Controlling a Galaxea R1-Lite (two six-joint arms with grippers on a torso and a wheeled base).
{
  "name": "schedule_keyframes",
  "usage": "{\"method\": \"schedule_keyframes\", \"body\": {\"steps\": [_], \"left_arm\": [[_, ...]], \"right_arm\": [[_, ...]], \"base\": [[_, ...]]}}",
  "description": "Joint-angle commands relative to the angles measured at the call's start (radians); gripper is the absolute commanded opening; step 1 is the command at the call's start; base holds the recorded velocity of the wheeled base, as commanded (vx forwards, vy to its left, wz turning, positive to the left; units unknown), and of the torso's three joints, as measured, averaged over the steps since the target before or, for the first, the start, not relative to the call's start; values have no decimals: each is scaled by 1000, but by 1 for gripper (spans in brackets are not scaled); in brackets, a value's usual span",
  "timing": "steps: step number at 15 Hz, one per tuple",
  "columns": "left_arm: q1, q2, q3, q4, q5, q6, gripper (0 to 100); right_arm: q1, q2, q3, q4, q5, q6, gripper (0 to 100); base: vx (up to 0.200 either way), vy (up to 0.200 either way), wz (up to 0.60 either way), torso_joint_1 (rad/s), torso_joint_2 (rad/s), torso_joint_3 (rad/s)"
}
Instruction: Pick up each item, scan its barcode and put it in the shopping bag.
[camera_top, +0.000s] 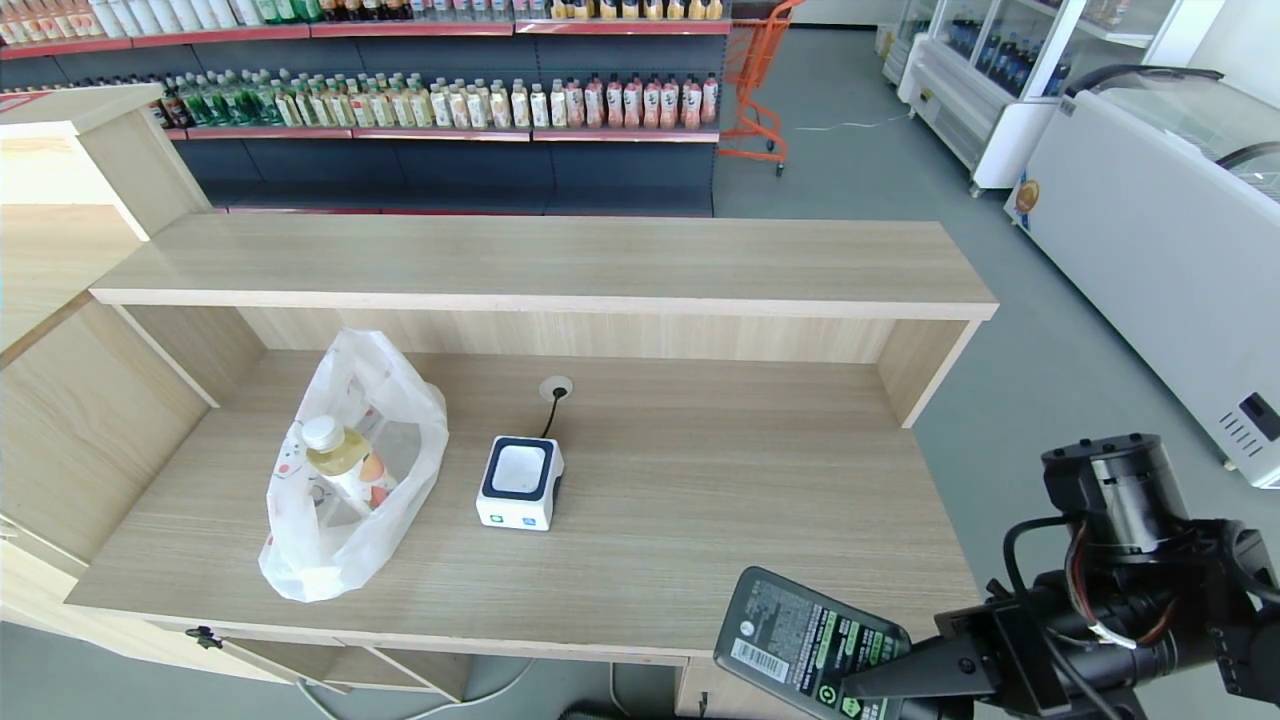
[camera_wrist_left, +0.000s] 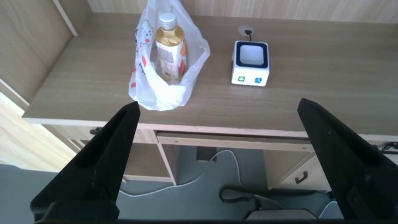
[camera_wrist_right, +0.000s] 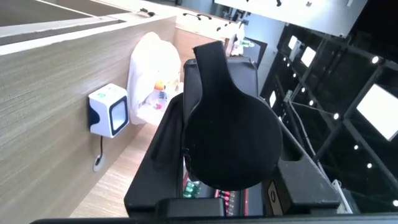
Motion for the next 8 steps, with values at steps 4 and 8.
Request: {"method": "schedule_keyframes", "body": {"steps": [4,8], "left_arm": [[0,0,0,0,0,-1,100],[0,0,0,0,0,1,100]], "right_arm": [[-146,-140,-41,-45,-63,705,0],[-405,-260,-11,-54,-118,1300,0]], "base": [[0,0,0,0,0,0],[0,0,0,0,0,0]]}}
